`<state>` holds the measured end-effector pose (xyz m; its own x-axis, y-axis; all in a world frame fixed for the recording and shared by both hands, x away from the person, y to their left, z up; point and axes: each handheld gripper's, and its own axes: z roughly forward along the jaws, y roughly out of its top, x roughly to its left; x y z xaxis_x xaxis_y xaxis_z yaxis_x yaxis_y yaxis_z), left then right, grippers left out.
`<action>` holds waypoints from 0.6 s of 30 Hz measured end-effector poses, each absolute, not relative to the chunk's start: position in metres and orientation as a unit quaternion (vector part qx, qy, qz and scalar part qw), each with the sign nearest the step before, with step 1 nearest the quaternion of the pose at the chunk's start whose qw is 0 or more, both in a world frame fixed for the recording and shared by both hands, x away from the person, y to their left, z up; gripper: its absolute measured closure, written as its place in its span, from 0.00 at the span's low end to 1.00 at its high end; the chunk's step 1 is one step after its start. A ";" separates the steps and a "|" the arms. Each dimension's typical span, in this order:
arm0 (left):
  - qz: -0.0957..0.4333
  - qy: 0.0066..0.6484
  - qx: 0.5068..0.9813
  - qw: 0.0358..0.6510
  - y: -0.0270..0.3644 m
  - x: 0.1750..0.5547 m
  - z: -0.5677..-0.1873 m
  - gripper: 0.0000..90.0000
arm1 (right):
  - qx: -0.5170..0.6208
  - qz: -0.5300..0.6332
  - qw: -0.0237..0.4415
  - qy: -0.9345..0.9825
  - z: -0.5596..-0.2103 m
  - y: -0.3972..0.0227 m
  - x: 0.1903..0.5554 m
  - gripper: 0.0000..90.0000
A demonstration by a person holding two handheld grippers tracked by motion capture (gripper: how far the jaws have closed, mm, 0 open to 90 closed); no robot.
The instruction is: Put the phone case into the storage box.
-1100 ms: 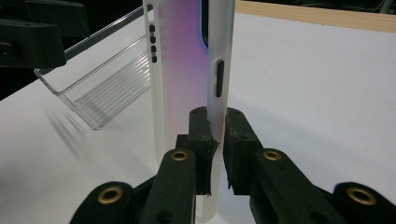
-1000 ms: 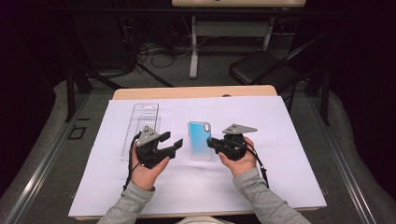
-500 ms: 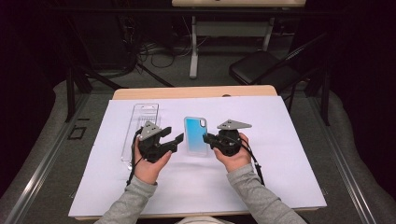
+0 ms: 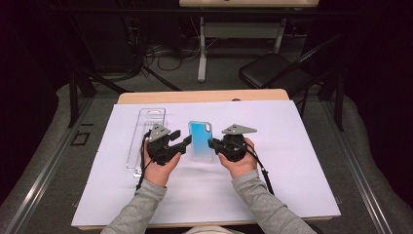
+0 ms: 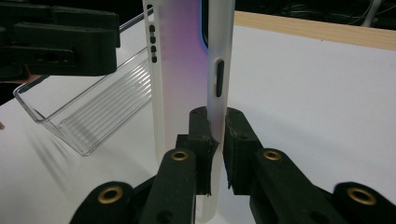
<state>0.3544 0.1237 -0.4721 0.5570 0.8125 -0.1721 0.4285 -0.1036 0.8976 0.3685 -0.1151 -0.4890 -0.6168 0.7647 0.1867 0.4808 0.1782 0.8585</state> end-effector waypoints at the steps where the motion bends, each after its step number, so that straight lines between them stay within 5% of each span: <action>1: 0.189 0.433 0.718 0.511 0.124 0.355 -0.472 0.56 | 0.413 0.491 0.145 0.753 -0.489 -0.115 0.368 0.92; 18: 0.180 0.451 0.707 0.514 0.125 0.358 -0.476 0.70 | 0.405 0.489 0.143 0.759 -0.493 -0.108 0.365 0.92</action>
<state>0.3580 0.1245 -0.4760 0.5291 0.8223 -0.2094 0.4530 -0.0651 0.8891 0.3647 -0.1076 -0.4934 -0.6310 0.7546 0.1799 0.4751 0.1926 0.8586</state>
